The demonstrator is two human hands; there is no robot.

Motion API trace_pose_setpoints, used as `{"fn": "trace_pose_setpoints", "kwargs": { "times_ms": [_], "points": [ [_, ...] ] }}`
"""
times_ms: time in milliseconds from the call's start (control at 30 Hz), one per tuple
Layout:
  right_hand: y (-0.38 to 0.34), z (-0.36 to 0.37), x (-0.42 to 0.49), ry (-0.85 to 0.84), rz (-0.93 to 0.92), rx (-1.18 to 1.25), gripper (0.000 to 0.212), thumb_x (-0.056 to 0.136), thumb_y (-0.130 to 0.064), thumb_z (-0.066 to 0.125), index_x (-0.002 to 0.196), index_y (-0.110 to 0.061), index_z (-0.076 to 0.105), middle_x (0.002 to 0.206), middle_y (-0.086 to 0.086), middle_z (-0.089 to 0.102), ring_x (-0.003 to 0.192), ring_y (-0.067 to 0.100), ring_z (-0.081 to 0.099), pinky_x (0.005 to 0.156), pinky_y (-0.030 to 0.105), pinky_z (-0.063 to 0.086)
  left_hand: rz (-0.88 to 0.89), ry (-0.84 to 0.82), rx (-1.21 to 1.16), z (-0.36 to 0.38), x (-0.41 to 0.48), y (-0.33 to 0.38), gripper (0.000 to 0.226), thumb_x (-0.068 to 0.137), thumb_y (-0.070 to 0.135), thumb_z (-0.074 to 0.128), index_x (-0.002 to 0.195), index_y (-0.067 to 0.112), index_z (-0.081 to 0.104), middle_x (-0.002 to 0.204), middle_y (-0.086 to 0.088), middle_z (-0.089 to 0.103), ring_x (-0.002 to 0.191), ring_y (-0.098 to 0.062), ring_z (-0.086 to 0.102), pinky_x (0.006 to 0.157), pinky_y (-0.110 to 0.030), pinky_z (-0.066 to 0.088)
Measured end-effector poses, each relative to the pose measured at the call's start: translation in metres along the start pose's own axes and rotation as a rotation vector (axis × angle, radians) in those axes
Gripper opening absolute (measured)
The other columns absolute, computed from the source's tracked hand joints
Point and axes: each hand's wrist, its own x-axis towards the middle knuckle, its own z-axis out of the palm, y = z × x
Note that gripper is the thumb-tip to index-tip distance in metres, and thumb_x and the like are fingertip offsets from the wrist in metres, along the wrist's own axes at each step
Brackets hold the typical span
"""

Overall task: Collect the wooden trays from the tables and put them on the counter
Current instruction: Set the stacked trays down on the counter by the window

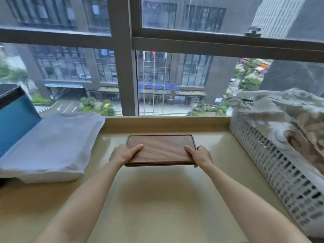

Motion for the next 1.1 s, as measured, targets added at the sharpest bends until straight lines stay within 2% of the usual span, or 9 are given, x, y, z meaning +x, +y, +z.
{"fn": "trace_pose_setpoints", "kwargs": {
  "times_ms": [100,167,300,400,467,533,667,767,1100],
  "points": [
    [-0.003,0.002,0.037,-0.026,-0.004,0.006,0.045,0.082,-0.051,0.057,0.066,-0.013,0.042,0.066,0.003,0.053,0.045,0.023,0.056,0.073,0.041,0.053,-0.024,0.0,0.042,0.009,0.027,0.015,0.064,0.074,0.069,0.055,0.086,0.006,0.059,0.107,-0.018,0.068,0.09,-0.032,0.058,0.073,-0.032,0.042],
    [-0.005,0.004,0.058,-0.043,-0.002,0.001,0.045,0.082,-0.051,0.058,0.064,-0.012,0.043,0.065,0.004,0.054,0.049,0.026,0.057,0.073,0.042,0.053,-0.038,0.005,0.073,0.014,0.042,0.024,0.064,0.075,0.069,0.053,0.086,0.006,0.058,0.109,-0.018,0.068,0.098,-0.034,0.061,0.075,-0.032,0.042],
    [-0.006,0.008,0.091,-0.069,0.005,-0.02,0.046,0.083,-0.051,0.057,0.064,-0.012,0.042,0.065,0.003,0.053,0.055,0.028,0.059,0.073,0.041,0.052,-0.06,-0.019,0.097,0.022,0.069,0.036,0.073,0.074,0.07,0.052,0.101,0.004,0.065,0.112,-0.016,0.068,0.104,-0.033,0.061,0.082,-0.034,0.046],
    [-0.005,0.012,0.113,-0.078,0.016,-0.019,0.045,0.085,-0.051,0.055,0.065,-0.012,0.043,0.074,0.007,0.056,0.07,0.031,0.058,0.074,0.042,0.05,-0.061,-0.047,0.119,0.027,0.089,0.043,0.074,0.075,0.071,0.051,0.106,0.006,0.066,0.115,-0.015,0.068,0.107,-0.033,0.06,0.089,-0.036,0.047],
    [-0.005,0.014,0.126,-0.081,0.022,-0.027,0.044,0.086,-0.05,0.054,0.071,-0.01,0.047,0.088,0.011,0.058,0.08,0.029,0.052,0.071,0.036,0.041,-0.063,-0.058,0.153,0.029,0.101,0.05,0.075,0.076,0.071,0.049,0.108,0.005,0.064,0.117,-0.015,0.067,0.109,-0.033,0.059,0.089,-0.035,0.047],
    [-0.007,0.016,0.139,-0.089,0.023,-0.023,0.045,0.087,-0.05,0.053,0.085,-0.005,0.052,0.1,0.015,0.06,0.084,0.028,0.05,0.071,0.034,0.037,-0.059,-0.065,0.188,0.03,0.112,0.056,0.076,0.078,0.07,0.047,0.112,0.003,0.061,0.121,-0.015,0.065,0.112,-0.033,0.058,0.089,-0.034,0.046],
    [-0.012,0.022,0.161,-0.097,0.03,-0.047,0.057,0.087,-0.052,0.052,0.109,0.001,0.056,0.115,0.018,0.061,0.103,0.035,0.056,0.08,0.038,0.042,-0.073,-0.082,0.224,0.032,0.134,0.061,0.079,0.078,0.071,0.046,0.117,0.002,0.058,0.127,-0.016,0.061,0.118,-0.033,0.055,0.091,-0.035,0.045],
    [-0.016,0.026,0.171,-0.108,0.017,-0.111,0.059,0.088,-0.052,0.05,0.111,0.002,0.055,0.12,0.02,0.06,0.11,0.037,0.055,0.089,0.039,0.044,-0.087,-0.096,0.247,0.034,0.145,0.06,0.081,0.078,0.071,0.045,0.117,0.002,0.058,0.129,-0.016,0.06,0.119,-0.033,0.054,0.092,-0.035,0.045],
    [-0.017,0.03,0.176,-0.141,-0.067,-0.303,0.06,0.091,-0.052,0.041,0.121,0.0,0.05,0.125,0.02,0.058,0.115,0.036,0.053,0.091,0.04,0.044,-0.045,-0.094,0.299,0.04,0.157,0.058,0.077,0.081,0.067,0.046,0.112,-0.002,0.06,0.122,-0.02,0.063,0.114,-0.036,0.056,0.087,-0.035,0.046]
  ]
}}
